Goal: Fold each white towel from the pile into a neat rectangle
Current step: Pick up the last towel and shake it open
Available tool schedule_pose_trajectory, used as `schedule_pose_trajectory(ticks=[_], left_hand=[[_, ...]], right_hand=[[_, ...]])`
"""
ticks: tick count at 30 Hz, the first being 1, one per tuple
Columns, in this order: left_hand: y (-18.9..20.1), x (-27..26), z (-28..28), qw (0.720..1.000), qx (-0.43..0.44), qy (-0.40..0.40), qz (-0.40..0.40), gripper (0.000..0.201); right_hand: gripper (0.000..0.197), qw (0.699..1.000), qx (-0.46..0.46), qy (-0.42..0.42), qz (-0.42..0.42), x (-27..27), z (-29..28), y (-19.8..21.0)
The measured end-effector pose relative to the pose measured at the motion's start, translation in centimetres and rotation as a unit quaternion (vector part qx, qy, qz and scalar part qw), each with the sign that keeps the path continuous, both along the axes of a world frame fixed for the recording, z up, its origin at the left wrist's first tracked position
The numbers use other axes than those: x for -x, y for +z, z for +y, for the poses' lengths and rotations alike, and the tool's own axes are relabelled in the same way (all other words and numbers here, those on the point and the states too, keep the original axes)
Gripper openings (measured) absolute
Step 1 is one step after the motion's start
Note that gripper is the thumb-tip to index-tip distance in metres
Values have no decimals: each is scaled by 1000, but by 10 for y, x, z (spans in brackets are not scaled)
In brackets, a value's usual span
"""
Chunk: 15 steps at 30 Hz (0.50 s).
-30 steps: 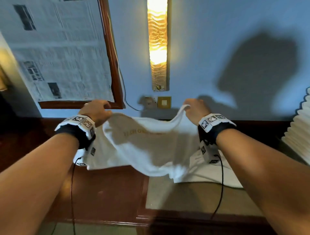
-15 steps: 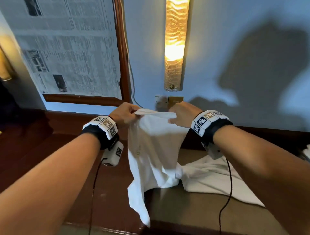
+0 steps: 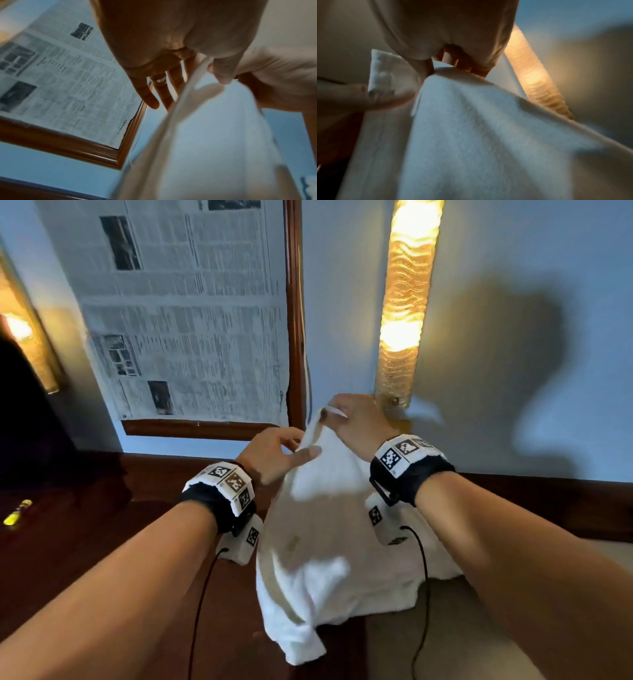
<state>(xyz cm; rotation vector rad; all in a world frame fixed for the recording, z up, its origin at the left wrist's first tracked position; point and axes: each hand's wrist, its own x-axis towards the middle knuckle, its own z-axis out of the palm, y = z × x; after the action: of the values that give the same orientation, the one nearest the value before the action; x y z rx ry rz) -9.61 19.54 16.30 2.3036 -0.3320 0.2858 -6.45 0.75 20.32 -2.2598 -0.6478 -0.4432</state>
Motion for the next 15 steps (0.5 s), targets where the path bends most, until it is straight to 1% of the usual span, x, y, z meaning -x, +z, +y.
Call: schedule_pose_trajectory(ticks=[1, 3, 4, 5, 6, 8, 10, 12, 15], left_hand=[[3, 4, 2, 999, 31, -7, -31, 17], [11, 10, 13, 992, 87, -5, -86, 29], [15, 13, 21, 989, 109, 3, -104, 34], [20, 17, 30, 986, 121, 7, -111, 35], [25, 20, 40, 986, 122, 2, -111, 33], [33, 28, 59, 989, 94, -35, -105, 29], [38, 34, 75, 991, 69, -63, -99, 31], [42, 39, 90, 990, 66, -74, -99, 29], [44, 43, 117, 988, 79, -71, -114, 29]], right_hand=[[16, 1000, 3, 4, -9, 5, 16, 4], [15, 1000, 9, -3, -26, 11, 42, 7], [14, 999, 9, -11, -37, 15, 51, 8], [14, 999, 3, -15, -48, 20, 59, 9], [15, 998, -6, -18, -59, 24, 64, 9], [16, 997, -8, -21, -68, 38, 70, 3], [20, 998, 17, -37, -40, 47, 69, -17], [23, 995, 60, -74, 7, 51, 59, -51], [20, 976, 94, -183, 66, 57, 19, -102]])
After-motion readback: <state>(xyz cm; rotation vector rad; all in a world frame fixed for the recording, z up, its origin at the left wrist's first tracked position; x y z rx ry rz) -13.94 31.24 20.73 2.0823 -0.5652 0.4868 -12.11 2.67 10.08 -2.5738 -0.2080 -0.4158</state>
